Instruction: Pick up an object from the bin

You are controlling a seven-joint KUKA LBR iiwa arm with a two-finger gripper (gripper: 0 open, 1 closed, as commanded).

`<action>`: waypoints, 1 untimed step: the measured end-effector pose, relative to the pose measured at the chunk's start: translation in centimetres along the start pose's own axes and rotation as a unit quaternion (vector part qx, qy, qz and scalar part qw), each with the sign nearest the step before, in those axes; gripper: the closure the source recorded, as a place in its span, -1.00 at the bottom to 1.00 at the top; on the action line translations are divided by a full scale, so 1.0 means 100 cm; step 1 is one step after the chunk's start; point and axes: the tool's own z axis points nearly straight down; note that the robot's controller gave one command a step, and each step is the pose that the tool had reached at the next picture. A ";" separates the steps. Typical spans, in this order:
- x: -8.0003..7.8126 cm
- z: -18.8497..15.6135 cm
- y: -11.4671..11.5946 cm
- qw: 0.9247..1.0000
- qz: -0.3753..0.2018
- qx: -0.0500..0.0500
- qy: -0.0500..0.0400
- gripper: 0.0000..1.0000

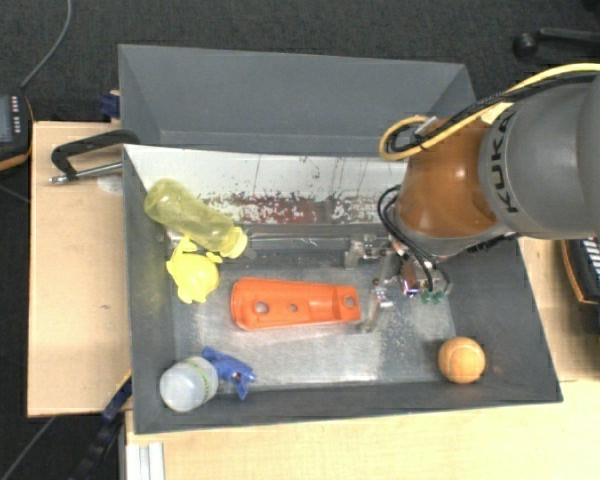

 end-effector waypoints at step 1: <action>0.016 0.003 0.023 0.996 -0.088 -0.001 0.001 -1.00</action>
Offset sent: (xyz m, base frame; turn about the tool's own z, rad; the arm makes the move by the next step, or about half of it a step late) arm 0.0043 0.0271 -0.0084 0.0413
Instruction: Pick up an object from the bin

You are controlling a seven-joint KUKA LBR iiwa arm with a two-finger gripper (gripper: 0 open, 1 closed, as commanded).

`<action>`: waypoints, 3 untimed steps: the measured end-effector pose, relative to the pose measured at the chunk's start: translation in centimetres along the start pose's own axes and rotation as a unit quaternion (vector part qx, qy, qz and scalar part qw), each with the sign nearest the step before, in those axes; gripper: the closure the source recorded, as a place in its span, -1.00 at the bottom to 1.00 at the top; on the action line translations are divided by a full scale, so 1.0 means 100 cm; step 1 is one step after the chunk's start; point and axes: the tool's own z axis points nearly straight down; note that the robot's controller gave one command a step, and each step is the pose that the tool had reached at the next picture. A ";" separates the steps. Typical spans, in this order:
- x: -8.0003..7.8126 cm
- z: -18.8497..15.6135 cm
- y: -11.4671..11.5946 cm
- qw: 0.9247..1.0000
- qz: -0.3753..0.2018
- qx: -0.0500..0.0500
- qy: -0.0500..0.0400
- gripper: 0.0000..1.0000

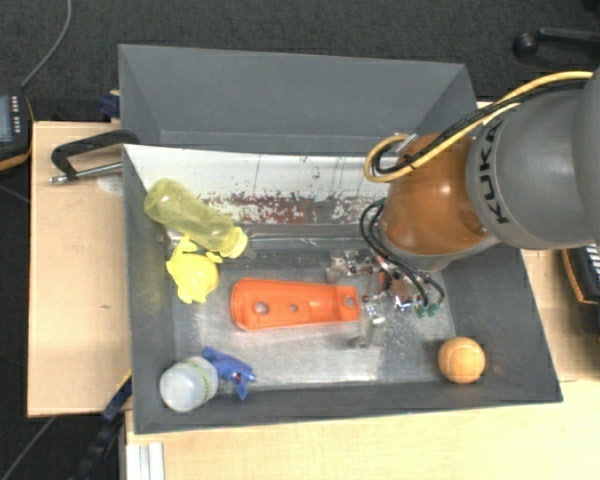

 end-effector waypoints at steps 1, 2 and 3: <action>-0.005 0.003 0.006 0.997 0.073 0.000 -0.002 -1.00; 0.027 0.005 0.054 0.999 0.052 -0.001 0.000 1.00; 0.027 0.005 0.054 0.999 0.052 0.000 0.000 1.00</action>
Offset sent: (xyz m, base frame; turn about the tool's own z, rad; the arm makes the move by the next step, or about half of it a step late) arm -0.0381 0.0465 -0.0051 0.1058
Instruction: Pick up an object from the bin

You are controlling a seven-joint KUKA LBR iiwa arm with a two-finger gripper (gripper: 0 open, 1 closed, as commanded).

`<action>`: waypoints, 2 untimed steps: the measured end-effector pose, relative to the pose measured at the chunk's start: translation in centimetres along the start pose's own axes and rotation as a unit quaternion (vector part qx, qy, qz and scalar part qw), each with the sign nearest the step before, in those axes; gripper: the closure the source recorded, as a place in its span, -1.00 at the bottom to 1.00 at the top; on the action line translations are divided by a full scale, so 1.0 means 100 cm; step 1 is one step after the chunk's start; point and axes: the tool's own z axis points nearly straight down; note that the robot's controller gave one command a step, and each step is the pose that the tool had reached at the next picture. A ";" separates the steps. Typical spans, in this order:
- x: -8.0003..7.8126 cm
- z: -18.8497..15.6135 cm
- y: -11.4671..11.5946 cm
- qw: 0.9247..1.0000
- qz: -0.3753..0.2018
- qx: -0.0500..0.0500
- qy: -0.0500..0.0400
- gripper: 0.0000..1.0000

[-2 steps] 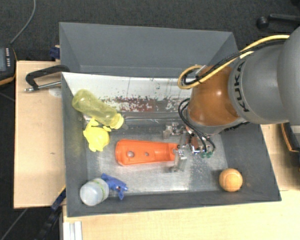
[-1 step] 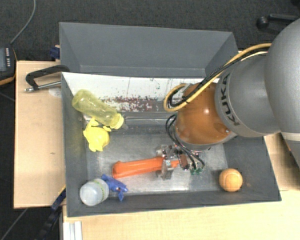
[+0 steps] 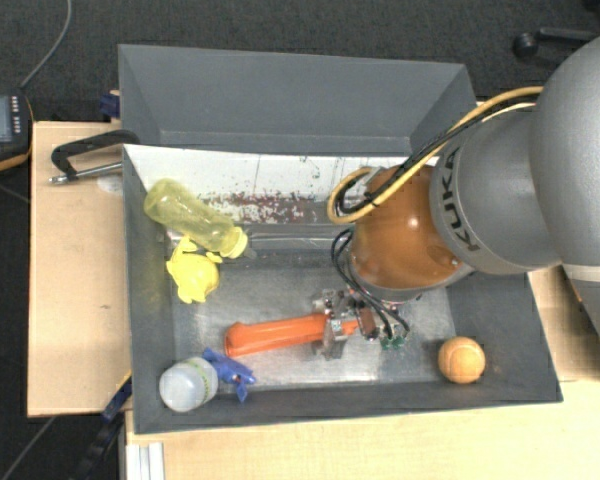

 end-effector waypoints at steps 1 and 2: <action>-0.015 0.000 -0.008 1.000 0.007 0.000 -0.002 1.00; -0.026 0.000 -0.021 1.000 0.007 0.000 -0.003 1.00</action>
Offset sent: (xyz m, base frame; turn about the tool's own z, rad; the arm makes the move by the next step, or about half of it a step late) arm 0.0284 -0.0210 -0.0005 0.0133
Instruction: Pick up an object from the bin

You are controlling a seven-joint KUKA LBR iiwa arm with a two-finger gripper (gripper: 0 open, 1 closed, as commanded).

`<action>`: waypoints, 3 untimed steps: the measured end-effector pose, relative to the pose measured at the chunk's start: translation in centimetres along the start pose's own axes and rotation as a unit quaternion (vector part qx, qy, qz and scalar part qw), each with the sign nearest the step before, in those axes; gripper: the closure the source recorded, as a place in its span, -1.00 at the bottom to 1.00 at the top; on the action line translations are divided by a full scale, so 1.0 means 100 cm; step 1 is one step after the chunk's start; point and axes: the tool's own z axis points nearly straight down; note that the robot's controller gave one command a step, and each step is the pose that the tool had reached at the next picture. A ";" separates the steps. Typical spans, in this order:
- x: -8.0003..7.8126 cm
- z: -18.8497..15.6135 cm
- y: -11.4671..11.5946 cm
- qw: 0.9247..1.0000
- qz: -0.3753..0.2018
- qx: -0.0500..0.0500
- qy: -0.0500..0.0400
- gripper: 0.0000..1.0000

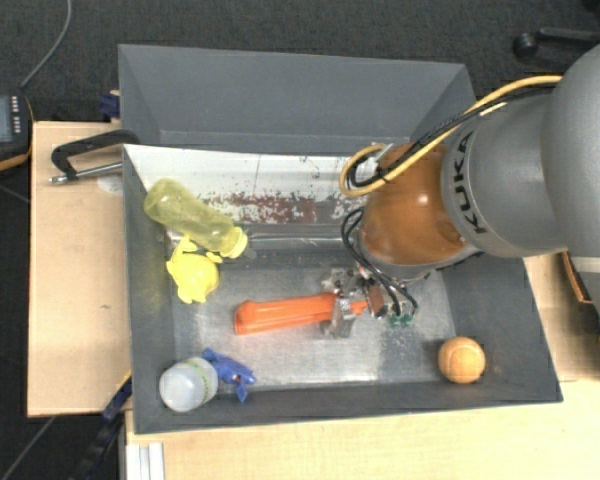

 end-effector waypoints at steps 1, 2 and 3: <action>-0.018 0.000 0.003 1.000 0.017 0.000 -0.001 1.00; -0.030 0.000 -0.015 1.000 0.023 -0.001 -0.003 1.00; -0.048 -0.005 -0.003 0.999 0.033 0.000 -0.003 1.00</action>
Offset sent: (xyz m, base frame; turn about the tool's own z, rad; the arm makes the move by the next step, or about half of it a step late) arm 0.0341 -0.0192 -0.0006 0.0482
